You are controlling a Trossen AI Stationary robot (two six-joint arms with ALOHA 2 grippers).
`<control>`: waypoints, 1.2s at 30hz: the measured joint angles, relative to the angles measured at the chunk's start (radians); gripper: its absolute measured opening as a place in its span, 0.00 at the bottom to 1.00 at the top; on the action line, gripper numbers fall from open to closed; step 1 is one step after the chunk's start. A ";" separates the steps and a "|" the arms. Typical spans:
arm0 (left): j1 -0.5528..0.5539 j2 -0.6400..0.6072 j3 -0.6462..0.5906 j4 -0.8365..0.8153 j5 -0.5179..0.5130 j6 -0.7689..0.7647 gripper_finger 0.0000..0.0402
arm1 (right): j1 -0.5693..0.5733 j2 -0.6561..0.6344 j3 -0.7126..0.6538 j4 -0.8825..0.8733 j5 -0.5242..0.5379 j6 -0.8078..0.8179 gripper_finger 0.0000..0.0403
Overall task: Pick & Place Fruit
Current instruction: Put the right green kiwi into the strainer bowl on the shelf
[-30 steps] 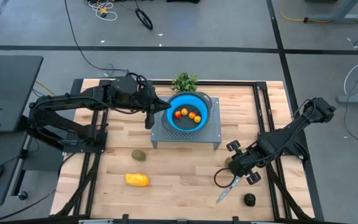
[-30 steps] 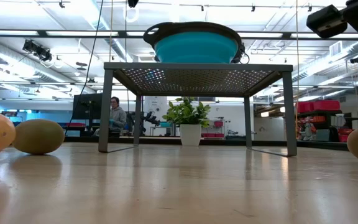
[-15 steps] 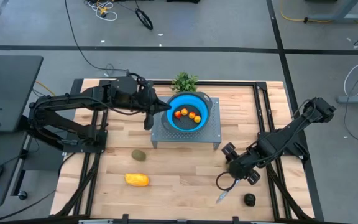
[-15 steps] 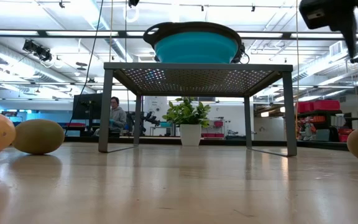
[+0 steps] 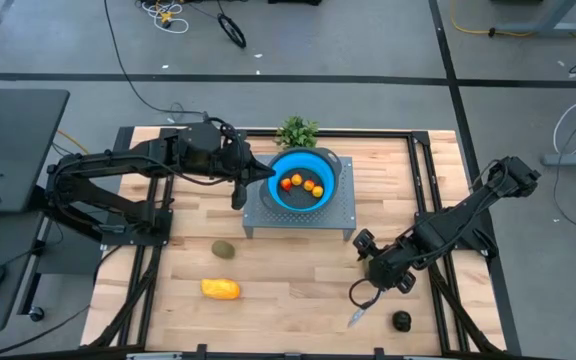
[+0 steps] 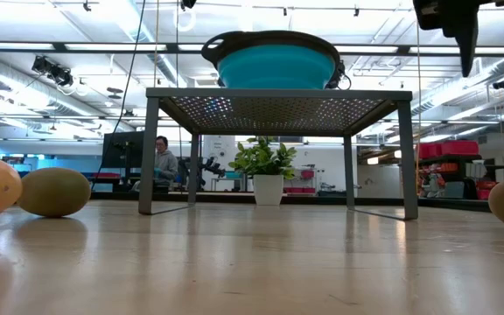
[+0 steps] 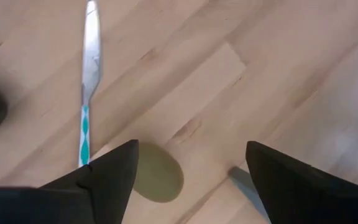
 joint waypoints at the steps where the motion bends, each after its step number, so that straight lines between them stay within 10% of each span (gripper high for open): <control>1: 0.000 0.000 0.000 0.000 0.000 0.000 0.02 | 0.000 0.000 0.000 -0.002 -0.004 -0.022 0.76; 36: 0.000 0.000 0.000 -0.002 0.002 0.014 0.01 | -0.092 -0.001 -0.311 0.202 -0.063 -0.487 0.76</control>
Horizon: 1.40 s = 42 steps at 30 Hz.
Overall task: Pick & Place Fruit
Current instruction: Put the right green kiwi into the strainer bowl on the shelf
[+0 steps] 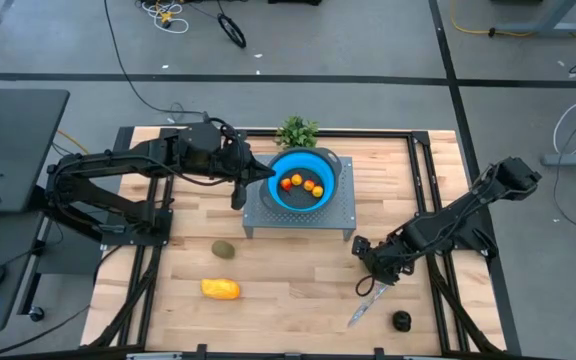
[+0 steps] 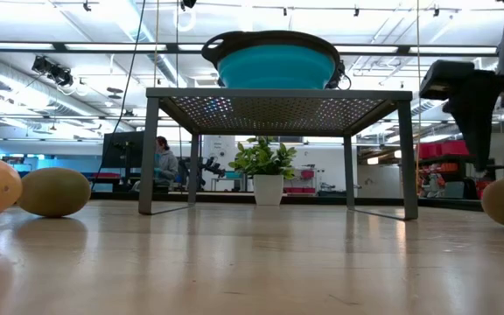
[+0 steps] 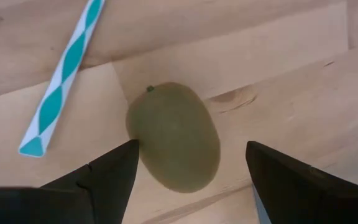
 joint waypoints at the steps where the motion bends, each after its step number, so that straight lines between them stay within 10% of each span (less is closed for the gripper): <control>1: 0.000 0.000 0.000 -0.001 0.000 0.000 0.02 | -0.007 0.000 -0.002 0.002 0.000 -0.004 0.76; 42: 0.000 0.000 0.000 -0.004 -0.001 -0.017 0.01 | -0.040 0.088 -0.075 0.155 -0.095 -0.130 0.73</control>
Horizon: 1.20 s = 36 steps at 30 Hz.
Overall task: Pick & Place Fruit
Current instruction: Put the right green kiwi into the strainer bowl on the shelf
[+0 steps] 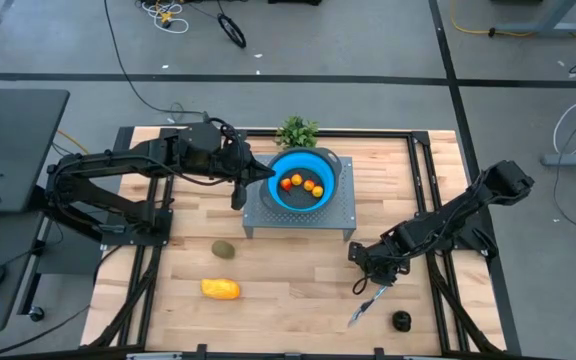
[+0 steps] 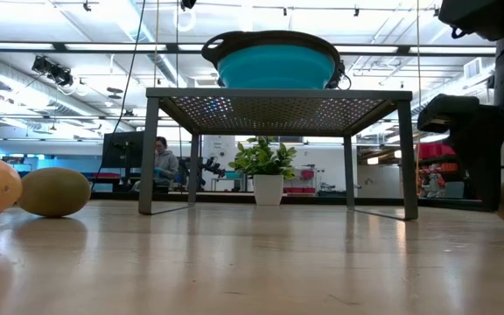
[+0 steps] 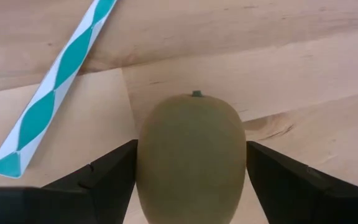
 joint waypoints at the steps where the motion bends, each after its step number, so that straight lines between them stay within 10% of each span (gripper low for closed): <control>1: 0.000 0.000 0.000 0.000 0.000 0.000 0.02 | 0.000 0.000 0.000 0.000 0.000 0.000 0.72; 36: 0.000 0.000 0.000 0.002 0.018 0.010 0.01 | 0.004 -0.005 0.031 -0.012 -0.010 0.031 0.62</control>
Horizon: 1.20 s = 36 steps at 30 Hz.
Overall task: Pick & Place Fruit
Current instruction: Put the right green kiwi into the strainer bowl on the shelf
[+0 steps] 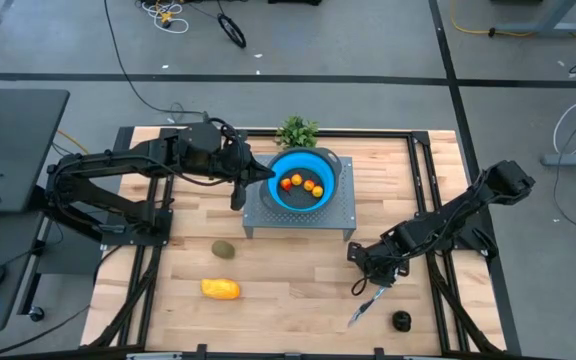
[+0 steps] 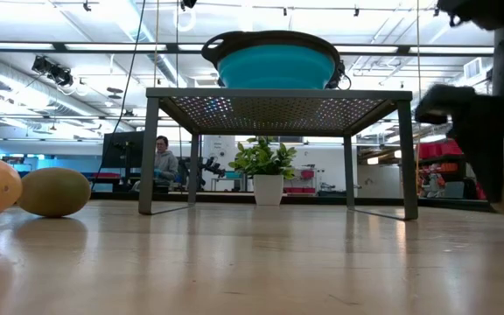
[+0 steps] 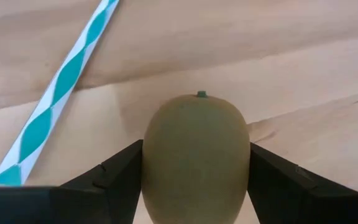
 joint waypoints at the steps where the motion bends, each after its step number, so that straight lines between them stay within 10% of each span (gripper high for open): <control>1: 0.000 0.000 0.000 0.000 0.000 0.000 0.01 | 0.002 0.000 0.009 0.000 0.000 0.000 0.62; 36: 0.000 0.000 0.000 0.022 -0.007 0.016 0.01 | 0.135 -0.188 0.066 -0.199 0.144 0.634 0.62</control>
